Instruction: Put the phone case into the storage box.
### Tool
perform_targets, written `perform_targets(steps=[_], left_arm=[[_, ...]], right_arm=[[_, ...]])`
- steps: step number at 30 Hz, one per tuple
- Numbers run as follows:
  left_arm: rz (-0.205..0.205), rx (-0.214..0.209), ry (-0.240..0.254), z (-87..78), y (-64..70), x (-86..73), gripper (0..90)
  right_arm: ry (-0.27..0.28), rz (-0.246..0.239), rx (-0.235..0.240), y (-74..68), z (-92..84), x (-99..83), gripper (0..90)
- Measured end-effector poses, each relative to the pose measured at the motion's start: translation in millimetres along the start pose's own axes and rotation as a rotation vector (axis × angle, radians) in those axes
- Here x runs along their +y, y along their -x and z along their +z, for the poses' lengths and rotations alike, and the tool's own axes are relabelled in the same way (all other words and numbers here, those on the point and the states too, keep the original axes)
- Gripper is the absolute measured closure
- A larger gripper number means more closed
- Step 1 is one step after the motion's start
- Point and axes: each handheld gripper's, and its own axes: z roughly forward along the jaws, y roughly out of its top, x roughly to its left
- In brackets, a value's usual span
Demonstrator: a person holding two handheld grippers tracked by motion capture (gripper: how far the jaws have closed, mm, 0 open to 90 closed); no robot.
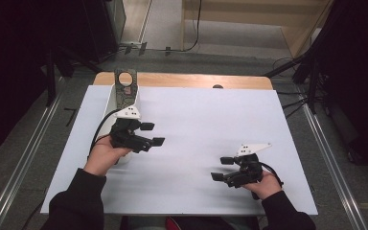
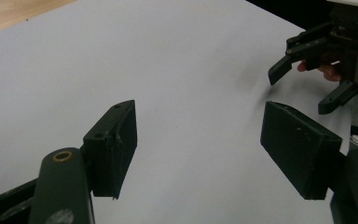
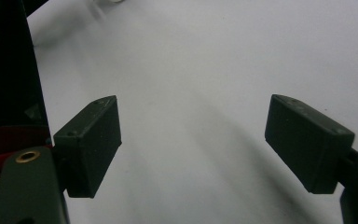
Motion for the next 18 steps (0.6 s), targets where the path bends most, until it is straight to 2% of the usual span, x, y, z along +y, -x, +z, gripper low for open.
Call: perform_targets(steps=[12, 18], left_arm=[[0.025, -0.003, -0.032, 9.6, 8.5, -12.5, 26.8], [0.020, -0.010, -0.039, 12.3, 10.1, -18.9, 26.7]], right_arm=[[-0.002, 0.001, 0.002, -0.6, 0.0, 0.2, 17.3], [0.000, 0.005, 0.003, -0.6, -0.3, 0.2, 17.2]])
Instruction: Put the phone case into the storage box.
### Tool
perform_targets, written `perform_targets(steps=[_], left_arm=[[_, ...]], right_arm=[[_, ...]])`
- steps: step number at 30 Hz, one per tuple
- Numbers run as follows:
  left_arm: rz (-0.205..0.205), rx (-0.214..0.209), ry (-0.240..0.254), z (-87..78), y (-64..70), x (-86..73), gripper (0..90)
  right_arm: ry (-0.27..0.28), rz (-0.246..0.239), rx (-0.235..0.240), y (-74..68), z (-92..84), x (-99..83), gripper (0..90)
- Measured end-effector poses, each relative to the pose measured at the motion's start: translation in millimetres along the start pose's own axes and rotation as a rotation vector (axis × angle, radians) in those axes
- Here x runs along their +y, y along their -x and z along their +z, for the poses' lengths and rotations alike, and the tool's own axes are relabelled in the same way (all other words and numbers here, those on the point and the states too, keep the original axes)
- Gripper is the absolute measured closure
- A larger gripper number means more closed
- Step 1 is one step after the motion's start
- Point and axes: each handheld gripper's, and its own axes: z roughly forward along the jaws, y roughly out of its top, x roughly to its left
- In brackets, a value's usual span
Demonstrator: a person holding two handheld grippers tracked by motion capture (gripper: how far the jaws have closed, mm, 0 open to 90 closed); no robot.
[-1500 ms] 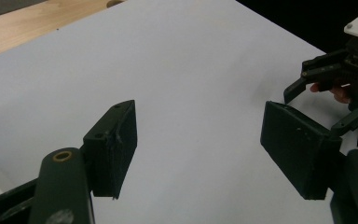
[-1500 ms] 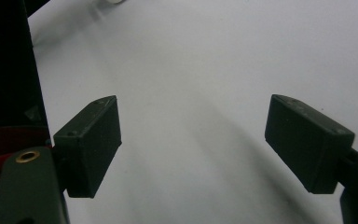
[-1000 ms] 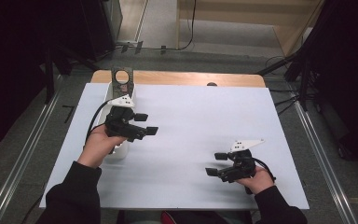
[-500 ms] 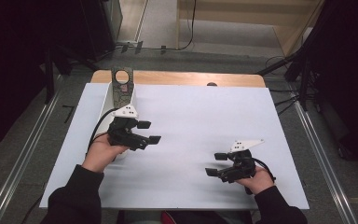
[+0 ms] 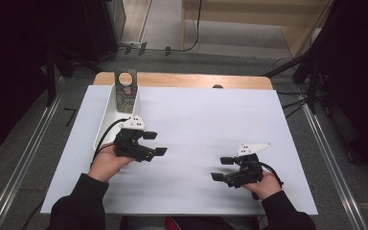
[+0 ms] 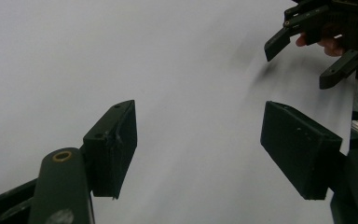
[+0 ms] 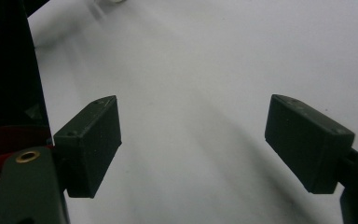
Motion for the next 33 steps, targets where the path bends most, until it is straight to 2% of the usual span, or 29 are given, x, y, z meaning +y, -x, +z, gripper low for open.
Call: perform_targets(steps=[4, 12, 20, 22, 33], left_arm=[[0.020, 0.001, -0.002, 0.1, 2.2, -3.4, 26.7], [0.028, -0.002, 0.006, -1.7, 6.2, -10.7, 26.7], [0.033, -0.011, -0.004, -2.1, 7.9, -20.0, 26.7], [0.040, -0.024, -0.007, -2.6, 9.2, -22.3, 26.7], [0.073, -0.034, -0.040, -2.3, 16.0, -38.4, 26.7]], right_arm=[[0.000, 0.000, 0.000, 0.0, -0.3, -0.1, 17.3], [0.000, 0.000, -0.002, 0.1, -1.0, -0.2, 17.3], [0.001, -0.002, -0.003, 0.5, -1.6, -0.2, 17.3], [0.002, -0.002, -0.004, 0.6, -1.9, -0.1, 17.3], [0.004, 0.003, -0.004, 1.0, -3.2, -0.5, 17.3]])
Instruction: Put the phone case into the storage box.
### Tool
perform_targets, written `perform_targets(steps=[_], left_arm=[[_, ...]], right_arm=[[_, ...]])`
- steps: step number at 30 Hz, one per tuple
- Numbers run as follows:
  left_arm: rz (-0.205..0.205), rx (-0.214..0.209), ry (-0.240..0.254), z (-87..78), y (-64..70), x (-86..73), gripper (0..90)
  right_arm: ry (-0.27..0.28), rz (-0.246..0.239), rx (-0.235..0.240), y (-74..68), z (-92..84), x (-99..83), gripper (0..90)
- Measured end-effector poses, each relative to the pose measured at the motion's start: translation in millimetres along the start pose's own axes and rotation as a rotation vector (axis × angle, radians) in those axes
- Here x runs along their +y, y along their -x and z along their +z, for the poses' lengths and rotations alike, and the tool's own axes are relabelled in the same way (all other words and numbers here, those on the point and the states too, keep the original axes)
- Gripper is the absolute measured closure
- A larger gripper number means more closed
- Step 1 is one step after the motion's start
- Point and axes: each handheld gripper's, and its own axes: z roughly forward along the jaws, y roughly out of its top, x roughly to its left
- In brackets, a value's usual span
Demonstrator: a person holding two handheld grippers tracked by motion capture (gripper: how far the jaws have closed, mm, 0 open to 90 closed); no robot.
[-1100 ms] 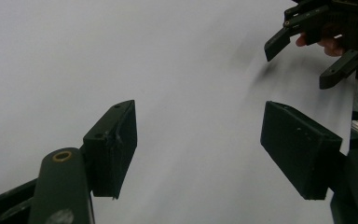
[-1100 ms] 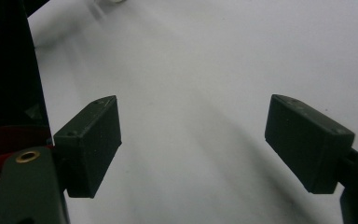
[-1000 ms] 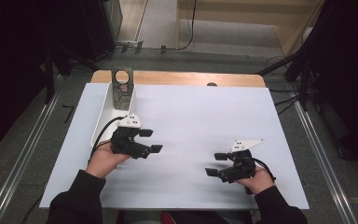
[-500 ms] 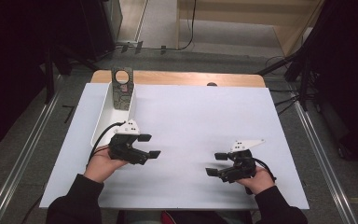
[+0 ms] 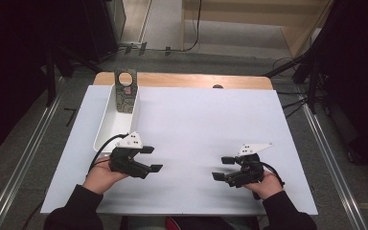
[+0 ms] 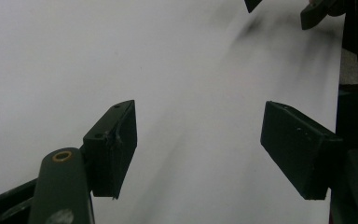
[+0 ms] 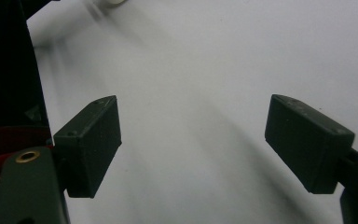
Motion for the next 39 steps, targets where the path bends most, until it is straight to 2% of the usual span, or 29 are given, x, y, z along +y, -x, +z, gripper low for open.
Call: perform_targets(steps=[6, 39], left_arm=[[0.011, -0.005, -0.021, 1.0, 3.4, -9.0, 26.7], [-0.016, 0.010, -0.060, -7.3, 0.3, -48.0, 26.7]], right_arm=[[0.002, 0.002, 0.002, 0.3, -0.2, 0.0, 17.3], [0.000, -0.003, 0.004, -0.4, -1.1, -0.7, 17.3]])
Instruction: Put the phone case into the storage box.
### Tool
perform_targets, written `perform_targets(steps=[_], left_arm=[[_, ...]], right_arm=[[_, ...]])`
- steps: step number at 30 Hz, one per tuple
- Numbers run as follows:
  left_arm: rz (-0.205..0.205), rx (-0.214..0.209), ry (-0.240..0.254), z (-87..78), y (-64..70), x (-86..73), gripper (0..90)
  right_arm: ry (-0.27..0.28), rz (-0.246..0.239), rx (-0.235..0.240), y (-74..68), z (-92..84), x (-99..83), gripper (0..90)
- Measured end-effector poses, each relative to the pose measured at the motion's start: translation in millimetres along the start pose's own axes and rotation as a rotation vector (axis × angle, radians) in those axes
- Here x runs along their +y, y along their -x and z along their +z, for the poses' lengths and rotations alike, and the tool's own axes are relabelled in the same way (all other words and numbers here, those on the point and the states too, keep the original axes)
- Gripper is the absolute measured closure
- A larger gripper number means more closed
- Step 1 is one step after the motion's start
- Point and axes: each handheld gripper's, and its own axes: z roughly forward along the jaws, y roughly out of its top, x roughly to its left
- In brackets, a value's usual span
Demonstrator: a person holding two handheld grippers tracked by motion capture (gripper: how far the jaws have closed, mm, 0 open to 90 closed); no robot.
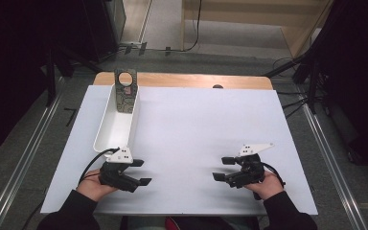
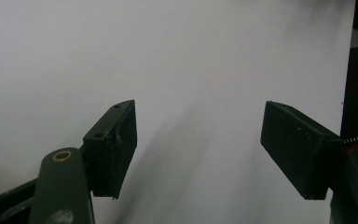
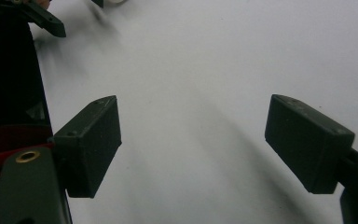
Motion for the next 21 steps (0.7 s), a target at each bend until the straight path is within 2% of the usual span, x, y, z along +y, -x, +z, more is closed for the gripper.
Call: perform_targets(steps=[8, 16, 21], left_arm=[[-0.016, 0.007, -0.003, -5.1, -3.2, -7.8, 26.7], [-0.002, 0.006, -0.024, -4.4, -3.1, -10.4, 26.7], [-0.009, 0.005, -0.025, -4.4, -4.1, -10.7, 26.7]], right_arm=[[-0.003, 0.000, 0.000, -0.2, -0.1, -0.1, 17.2], [-0.006, 0.000, 0.001, -0.5, -0.3, -0.2, 17.3], [-0.003, -0.002, 0.002, -0.3, -0.1, -0.2, 17.3]])
